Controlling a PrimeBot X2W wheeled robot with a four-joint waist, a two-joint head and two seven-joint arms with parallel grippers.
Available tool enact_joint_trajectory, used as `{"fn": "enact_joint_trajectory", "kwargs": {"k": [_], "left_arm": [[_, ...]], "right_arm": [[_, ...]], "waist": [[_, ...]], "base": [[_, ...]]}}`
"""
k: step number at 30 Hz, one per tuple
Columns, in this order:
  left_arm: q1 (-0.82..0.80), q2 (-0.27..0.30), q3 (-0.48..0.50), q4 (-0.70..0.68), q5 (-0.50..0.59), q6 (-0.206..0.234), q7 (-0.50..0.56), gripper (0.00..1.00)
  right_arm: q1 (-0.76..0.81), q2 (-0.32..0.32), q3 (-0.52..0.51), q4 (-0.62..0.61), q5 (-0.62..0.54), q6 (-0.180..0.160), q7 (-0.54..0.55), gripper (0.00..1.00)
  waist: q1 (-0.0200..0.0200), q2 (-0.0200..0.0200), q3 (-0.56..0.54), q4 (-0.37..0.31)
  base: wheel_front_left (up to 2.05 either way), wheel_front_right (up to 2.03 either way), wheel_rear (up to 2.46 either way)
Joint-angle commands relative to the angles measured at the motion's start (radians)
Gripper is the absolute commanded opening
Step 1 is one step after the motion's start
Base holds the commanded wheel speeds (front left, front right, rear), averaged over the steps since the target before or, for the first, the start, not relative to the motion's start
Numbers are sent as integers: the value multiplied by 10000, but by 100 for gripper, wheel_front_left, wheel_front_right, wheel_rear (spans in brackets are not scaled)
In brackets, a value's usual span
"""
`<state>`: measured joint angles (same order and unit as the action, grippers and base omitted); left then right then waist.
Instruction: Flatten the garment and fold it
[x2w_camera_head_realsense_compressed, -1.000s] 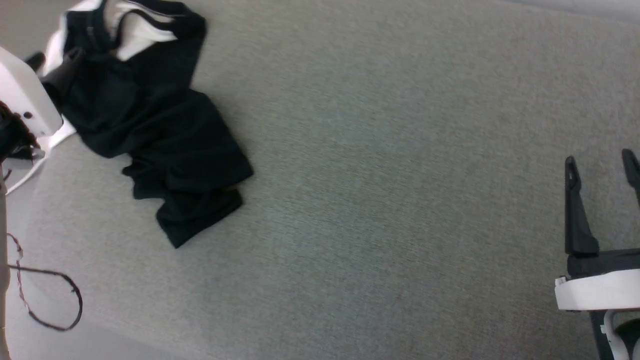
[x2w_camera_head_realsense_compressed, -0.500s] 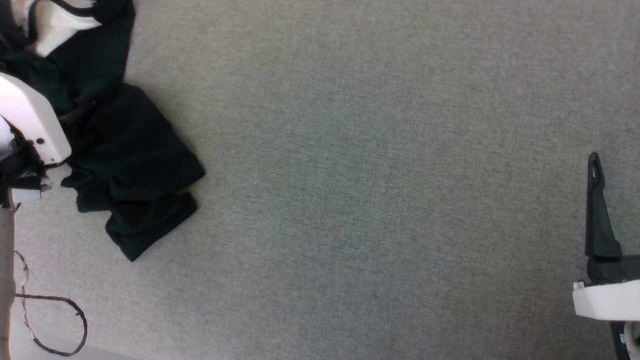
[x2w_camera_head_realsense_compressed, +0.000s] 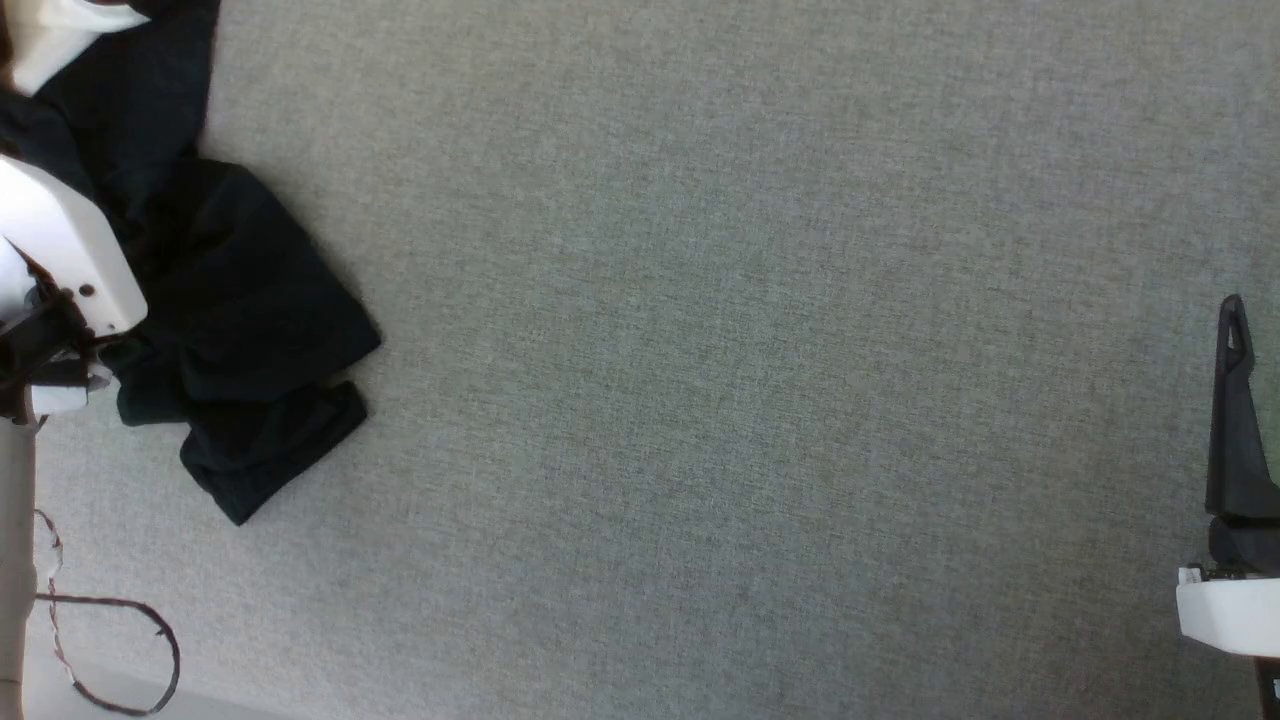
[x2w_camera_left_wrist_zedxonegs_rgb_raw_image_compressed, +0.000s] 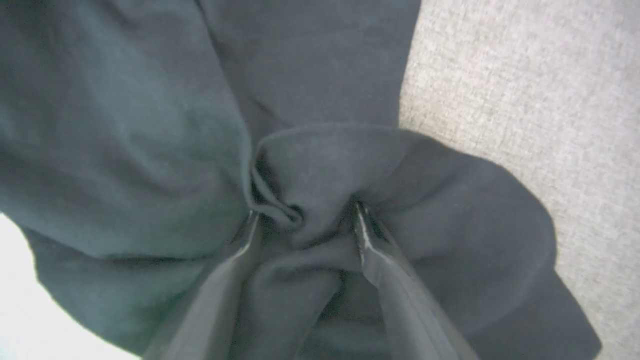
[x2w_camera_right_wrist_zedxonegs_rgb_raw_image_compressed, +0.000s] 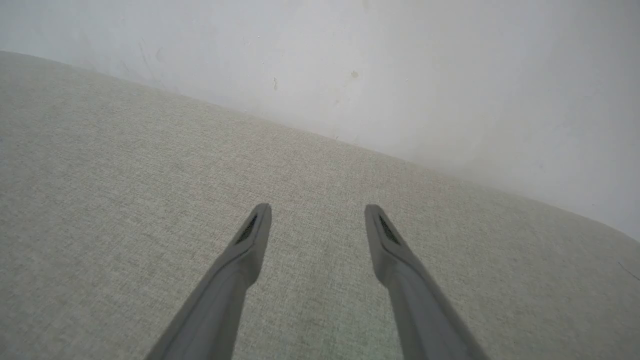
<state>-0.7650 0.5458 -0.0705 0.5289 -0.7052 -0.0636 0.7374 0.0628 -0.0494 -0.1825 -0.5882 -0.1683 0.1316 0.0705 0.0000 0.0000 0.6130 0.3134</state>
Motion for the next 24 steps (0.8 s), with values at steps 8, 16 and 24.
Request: {"fn": "enact_joint_trajectory", "kwargs": {"k": [8,16,24], "left_arm": [[-2,40,0,368,104,-164,-1056,0],[-279,117,429,324,-300,-216,-1477,0],[-747,649,750,-625,-103,-179,-2246,0]], "right_arm": [[-141,-8,-46,9,33,-9,-12,100],[-333,-8,14,599,378,-9,-342,100],[-506,-8,64,1565,953,-9,-915,100]], "waist": [[0,0,-119,-53],[0,0,-794,-43],[0,0,-1844,-88]], "base": [[0,0,0],[0,0,0],[0,0,0]]}}
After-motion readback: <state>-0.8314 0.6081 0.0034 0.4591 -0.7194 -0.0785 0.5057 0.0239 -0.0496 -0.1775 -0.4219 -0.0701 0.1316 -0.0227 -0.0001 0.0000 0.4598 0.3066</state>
